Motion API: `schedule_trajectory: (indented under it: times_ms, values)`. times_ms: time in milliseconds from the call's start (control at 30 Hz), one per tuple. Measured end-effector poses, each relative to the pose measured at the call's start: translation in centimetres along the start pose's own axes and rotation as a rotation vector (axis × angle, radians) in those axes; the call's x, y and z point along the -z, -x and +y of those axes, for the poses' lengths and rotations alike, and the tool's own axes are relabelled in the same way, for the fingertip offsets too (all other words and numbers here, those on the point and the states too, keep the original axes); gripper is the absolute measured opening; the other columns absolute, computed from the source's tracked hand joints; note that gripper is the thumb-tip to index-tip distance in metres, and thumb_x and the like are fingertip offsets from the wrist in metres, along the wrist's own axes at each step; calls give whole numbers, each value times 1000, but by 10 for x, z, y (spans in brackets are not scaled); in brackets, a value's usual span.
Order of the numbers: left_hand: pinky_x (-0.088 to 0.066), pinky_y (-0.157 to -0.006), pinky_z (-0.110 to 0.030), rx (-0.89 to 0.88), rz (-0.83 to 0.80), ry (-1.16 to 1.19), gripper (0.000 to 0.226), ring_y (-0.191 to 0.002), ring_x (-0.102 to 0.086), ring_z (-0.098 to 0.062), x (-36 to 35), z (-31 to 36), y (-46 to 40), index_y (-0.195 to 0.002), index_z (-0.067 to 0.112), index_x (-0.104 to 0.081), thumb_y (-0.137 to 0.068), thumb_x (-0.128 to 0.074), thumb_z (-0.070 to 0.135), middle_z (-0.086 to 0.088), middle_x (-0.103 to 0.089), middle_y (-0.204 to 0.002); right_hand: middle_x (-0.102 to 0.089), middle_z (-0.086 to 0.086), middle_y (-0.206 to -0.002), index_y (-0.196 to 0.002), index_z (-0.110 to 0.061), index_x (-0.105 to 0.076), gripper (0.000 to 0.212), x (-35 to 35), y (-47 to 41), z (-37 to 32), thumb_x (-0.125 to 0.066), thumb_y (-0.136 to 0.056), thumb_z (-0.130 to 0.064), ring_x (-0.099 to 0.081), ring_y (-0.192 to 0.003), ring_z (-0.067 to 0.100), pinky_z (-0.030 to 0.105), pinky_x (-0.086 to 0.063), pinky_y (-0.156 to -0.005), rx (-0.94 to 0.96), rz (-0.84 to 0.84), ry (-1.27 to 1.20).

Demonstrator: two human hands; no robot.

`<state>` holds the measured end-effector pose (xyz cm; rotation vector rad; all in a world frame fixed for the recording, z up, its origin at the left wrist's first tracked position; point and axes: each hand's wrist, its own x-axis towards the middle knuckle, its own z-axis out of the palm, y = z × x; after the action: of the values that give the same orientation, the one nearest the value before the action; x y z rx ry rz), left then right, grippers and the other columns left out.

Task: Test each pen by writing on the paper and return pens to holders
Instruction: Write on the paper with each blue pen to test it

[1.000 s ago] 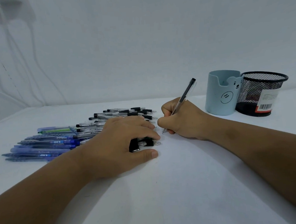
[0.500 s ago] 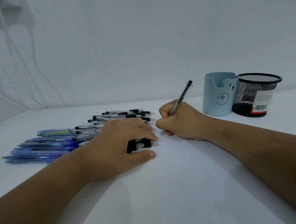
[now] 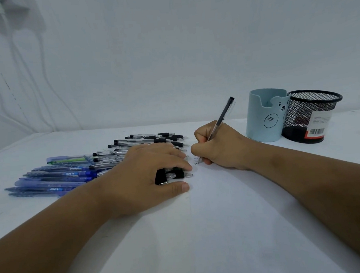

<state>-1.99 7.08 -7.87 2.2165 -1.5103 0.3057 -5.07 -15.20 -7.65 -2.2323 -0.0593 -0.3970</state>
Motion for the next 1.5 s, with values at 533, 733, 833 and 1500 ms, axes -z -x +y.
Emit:
schedule_trajectory:
  times_ms: [533, 733, 833, 1500]
  values:
    - [-42, -108, -37, 11, 1, -12, 45, -125, -49, 6, 1, 3, 0, -117, 38, -71, -85, -55, 65, 22, -63, -126, -37, 8, -55, -54, -17, -33, 39, -1, 0, 0, -61, -77, -6, -47, -50, 18, 27, -35, -55, -3, 4, -27]
    - [-39, -110, -37, 21, -14, 5, 47, -127, -47, 8, 1, 2, 0, -117, 40, -71, -84, -54, 67, 23, -62, -128, -32, 6, -55, -54, -17, -31, 39, -1, -1, 1, -60, -77, -7, -36, -53, 18, 30, -30, -54, 0, 15, -28]
    - [-38, -112, -42, 36, 0, -2, 44, -128, -46, 9, 0, 1, -1, -116, 41, -70, -84, -54, 66, 26, -61, -128, -40, 8, -51, -53, -11, -36, 46, 0, 0, 2, -66, -88, -18, -40, -49, 19, 27, -32, -50, -36, 118, -223]
    - [-30, -109, -46, 154, -11, -176, 24, -107, -45, 8, -1, 28, -8, -87, 42, -53, -79, -49, 64, 28, -53, -101, -65, -8, -62, -79, -33, -69, 27, 66, 16, -26, -55, -102, -28, -47, -50, 12, 27, -40, -55, 58, 157, 76]
